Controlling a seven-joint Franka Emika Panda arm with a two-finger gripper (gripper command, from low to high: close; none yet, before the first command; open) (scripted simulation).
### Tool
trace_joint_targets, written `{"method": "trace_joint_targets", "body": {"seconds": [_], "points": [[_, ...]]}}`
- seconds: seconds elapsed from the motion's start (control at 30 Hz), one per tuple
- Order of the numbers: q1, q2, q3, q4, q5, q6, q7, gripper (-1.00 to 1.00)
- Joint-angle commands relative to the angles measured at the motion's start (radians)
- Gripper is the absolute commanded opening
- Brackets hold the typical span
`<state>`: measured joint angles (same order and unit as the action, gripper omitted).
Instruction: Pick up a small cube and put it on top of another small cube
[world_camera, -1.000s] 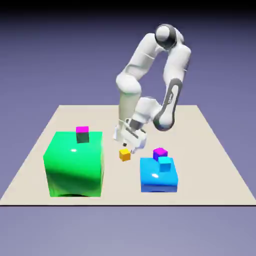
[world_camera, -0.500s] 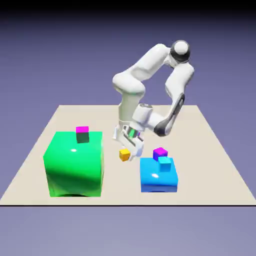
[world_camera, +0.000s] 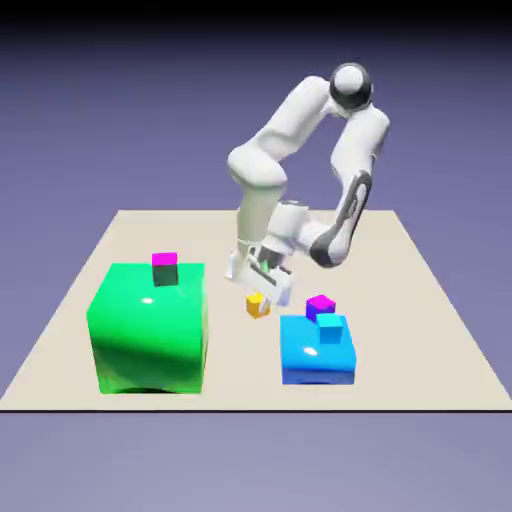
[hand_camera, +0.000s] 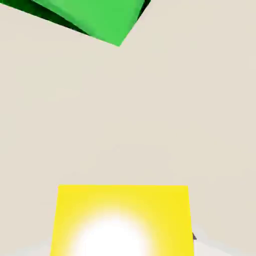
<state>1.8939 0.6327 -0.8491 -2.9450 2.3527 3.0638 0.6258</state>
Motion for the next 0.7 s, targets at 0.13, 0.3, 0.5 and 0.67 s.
{"method": "trace_joint_targets", "body": {"seconds": [0.13,0.3,0.5,0.67], "points": [[-0.080,-0.129,-0.031,0.023,0.107,0.144,-0.218,-1.00],[-0.159,-0.257,-0.063,0.045,0.213,0.288,-0.436,-1.00],[-0.170,-0.327,0.079,0.112,0.187,0.272,-0.517,-1.00],[-0.306,-0.422,0.258,0.237,-0.030,0.121,-0.709,-1.00]]}}
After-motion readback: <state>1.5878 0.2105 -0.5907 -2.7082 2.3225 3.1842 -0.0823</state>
